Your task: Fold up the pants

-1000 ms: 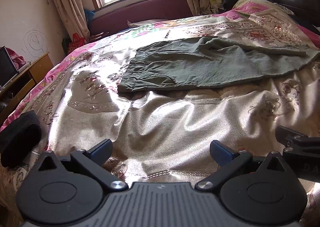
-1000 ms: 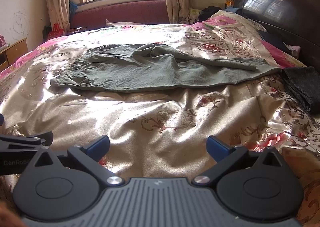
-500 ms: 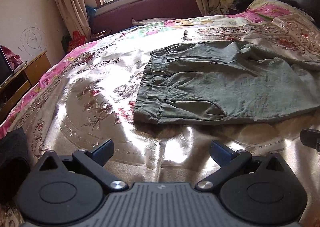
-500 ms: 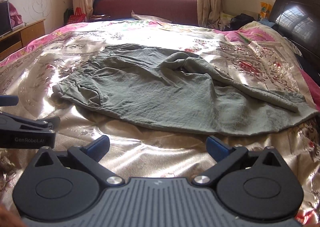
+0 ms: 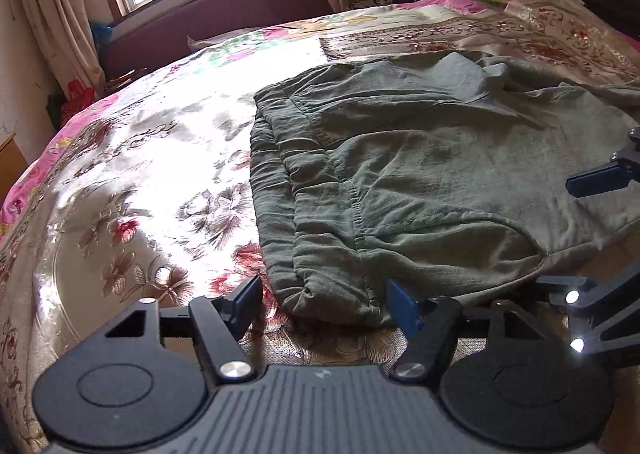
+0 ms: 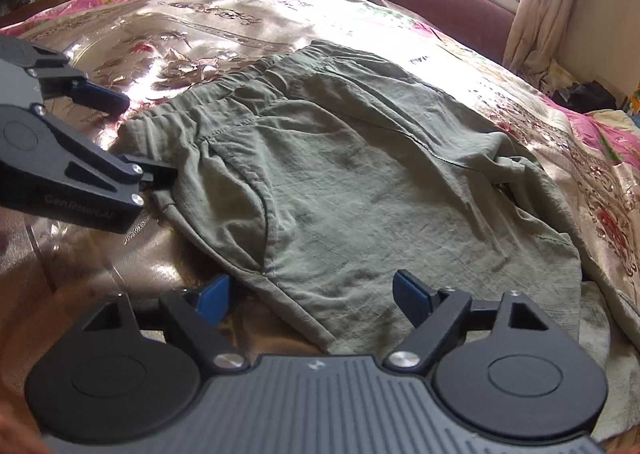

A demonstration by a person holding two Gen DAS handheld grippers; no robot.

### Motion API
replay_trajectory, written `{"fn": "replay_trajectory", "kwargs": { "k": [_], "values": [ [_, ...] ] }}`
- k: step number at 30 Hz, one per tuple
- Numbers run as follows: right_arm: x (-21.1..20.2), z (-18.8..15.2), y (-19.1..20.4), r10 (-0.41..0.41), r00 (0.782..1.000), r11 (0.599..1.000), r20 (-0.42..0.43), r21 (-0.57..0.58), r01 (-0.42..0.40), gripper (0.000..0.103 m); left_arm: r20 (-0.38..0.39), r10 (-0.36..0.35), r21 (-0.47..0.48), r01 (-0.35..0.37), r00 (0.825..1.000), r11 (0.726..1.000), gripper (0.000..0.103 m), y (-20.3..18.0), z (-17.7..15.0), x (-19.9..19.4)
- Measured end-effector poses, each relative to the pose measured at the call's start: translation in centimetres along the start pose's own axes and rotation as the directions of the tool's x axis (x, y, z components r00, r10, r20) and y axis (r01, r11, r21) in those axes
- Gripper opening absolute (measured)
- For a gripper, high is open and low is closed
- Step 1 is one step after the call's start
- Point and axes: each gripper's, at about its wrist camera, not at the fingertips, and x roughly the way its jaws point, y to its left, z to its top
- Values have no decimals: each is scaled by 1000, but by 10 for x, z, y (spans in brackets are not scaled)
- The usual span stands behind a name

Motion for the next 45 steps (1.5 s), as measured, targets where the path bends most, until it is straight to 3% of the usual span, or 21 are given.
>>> {"fn": "replay_trajectory", "kwargs": {
  "k": [3,4,5,9,12,15,17,20,22,28,33,34,36,37,41,45],
  "values": [
    [0,5,-8,50,999,998,-20,31,-49,68,-12,-58,9,59,998,998,63,3,7,-3],
    [-1,6,-10,65,997,997,-28,41,-64,58,-13,-62,17,63,998,998,59,4,8,-5],
    [-2,8,-12,74,996,996,-43,50,-72,55,-23,-59,35,60,998,998,59,3,10,-4],
    [-5,11,-12,54,997,999,-61,-4,-54,56,-37,-78,89,81,996,993,55,8,11,-10],
    [-3,12,-9,42,997,999,-69,-28,-44,61,-59,-89,73,93,994,993,55,12,12,-5],
    [5,15,-9,33,997,999,-74,-21,-35,56,-73,-104,50,107,992,993,59,14,13,6],
    [6,19,-11,63,994,997,-90,40,-60,28,-80,-130,22,132,988,991,48,16,17,8],
    [3,25,-7,51,991,997,-125,62,-44,16,-82,-182,-61,178,980,982,31,33,17,6],
    [-3,30,-2,83,986,994,-144,83,-71,15,-93,-209,-108,199,974,974,29,49,16,1],
    [-28,41,36,192,964,981,-185,69,-183,12,-118,-203,-111,190,972,976,27,86,-2,-35],
    [-43,38,89,327,915,945,-236,69,-320,12,-224,-165,-126,139,961,982,28,119,-35,-65],
    [-43,36,97,338,910,941,-238,71,-331,13,-251,-138,-113,112,958,987,28,121,-41,-68],
    [-42,35,109,376,896,927,-237,75,-369,26,-287,-122,-108,95,950,990,29,124,-48,-74],
    [-44,35,112,373,899,928,-231,64,-368,28,-296,-116,-116,85,948,990,30,124,-49,-78],
    [-57,39,86,419,886,907,-198,128,-401,33,-283,-58,-88,34,957,996,33,116,-32,-87],
    [-81,27,24,378,913,918,-151,193,-348,38,-259,60,-34,-71,964,997,34,98,-3,-97]
  ]
}}
